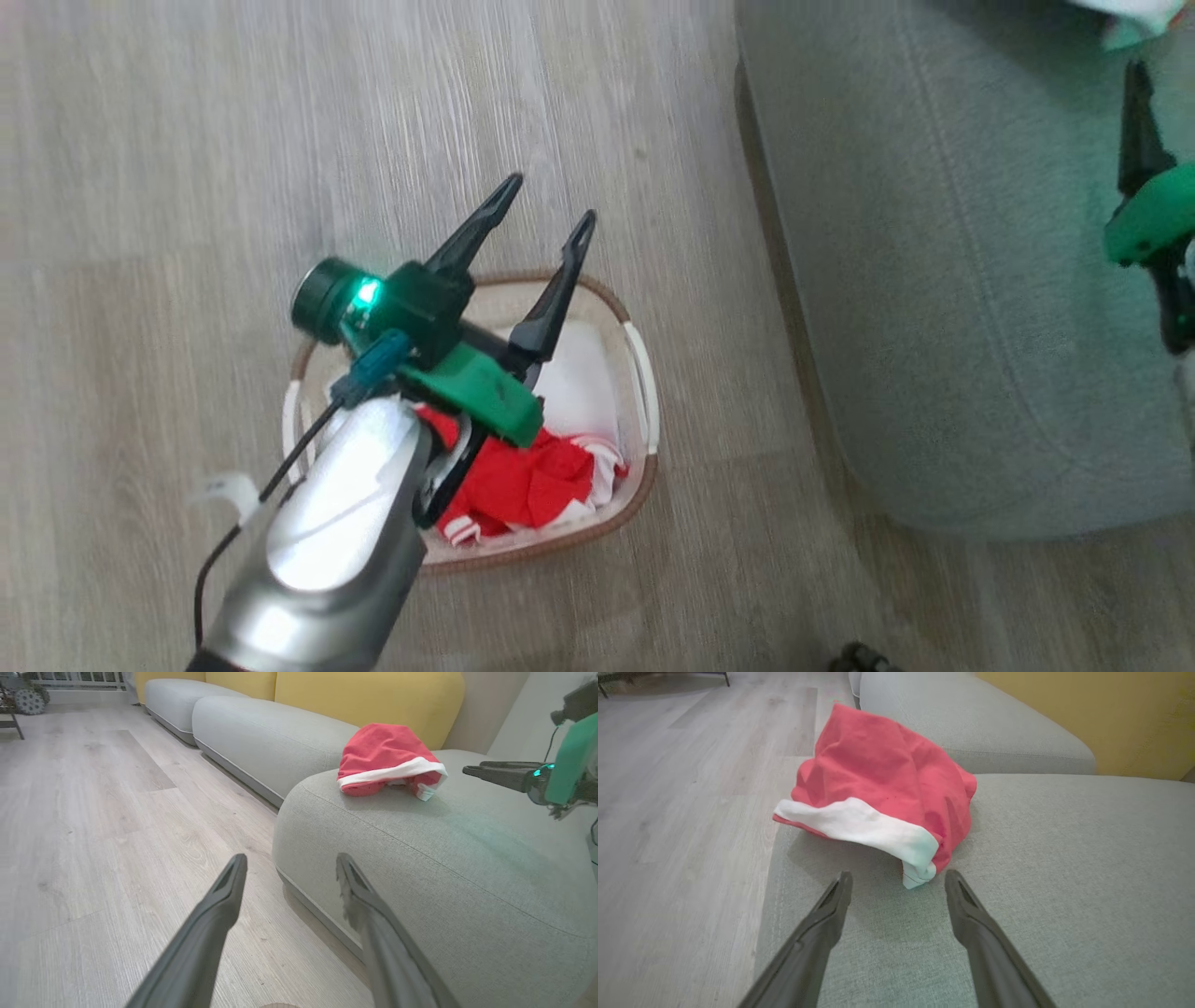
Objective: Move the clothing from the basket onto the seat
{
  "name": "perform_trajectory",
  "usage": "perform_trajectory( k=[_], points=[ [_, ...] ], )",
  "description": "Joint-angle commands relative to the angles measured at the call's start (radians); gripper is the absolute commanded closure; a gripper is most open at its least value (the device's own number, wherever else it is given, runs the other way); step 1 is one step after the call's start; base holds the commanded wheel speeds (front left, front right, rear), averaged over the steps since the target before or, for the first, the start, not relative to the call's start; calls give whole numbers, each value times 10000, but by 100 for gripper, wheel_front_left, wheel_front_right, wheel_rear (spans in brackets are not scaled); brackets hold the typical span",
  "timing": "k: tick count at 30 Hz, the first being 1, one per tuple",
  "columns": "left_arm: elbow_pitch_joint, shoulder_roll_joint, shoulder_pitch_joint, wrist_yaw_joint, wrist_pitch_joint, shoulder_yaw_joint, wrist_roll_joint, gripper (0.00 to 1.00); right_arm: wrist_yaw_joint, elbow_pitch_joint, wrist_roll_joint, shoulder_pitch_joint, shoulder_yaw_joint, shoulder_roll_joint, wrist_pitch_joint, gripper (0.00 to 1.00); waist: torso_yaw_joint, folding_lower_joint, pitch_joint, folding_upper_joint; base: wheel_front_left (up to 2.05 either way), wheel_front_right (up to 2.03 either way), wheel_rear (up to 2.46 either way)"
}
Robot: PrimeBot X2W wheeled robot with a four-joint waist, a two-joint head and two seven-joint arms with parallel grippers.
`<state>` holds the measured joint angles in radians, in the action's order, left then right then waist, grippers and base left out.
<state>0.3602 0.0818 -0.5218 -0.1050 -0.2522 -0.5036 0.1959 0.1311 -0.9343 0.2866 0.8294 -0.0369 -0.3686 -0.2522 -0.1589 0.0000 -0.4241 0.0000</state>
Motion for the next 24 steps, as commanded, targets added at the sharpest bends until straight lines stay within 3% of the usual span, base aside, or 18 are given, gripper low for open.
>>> perform_trajectory(
  k=[1,12,24],
  points=[
    [-319,41,139,62,-95,359,114,0,-4,317,232,-177,-189,-192,-95,0,65,0,624,0,0,0,0],
    [-476,-165,1675,541,-95,1314,339,0,-4,1451,1114,-1176,-1205,209,-95,0,738,0,2401,0,0,0,0],
    [-858,-235,3360,1170,-95,2483,261,0,-4,3125,843,-3304,-1158,1239,-95,0,1460,0,3730,0,0,0,0]
  ],
)
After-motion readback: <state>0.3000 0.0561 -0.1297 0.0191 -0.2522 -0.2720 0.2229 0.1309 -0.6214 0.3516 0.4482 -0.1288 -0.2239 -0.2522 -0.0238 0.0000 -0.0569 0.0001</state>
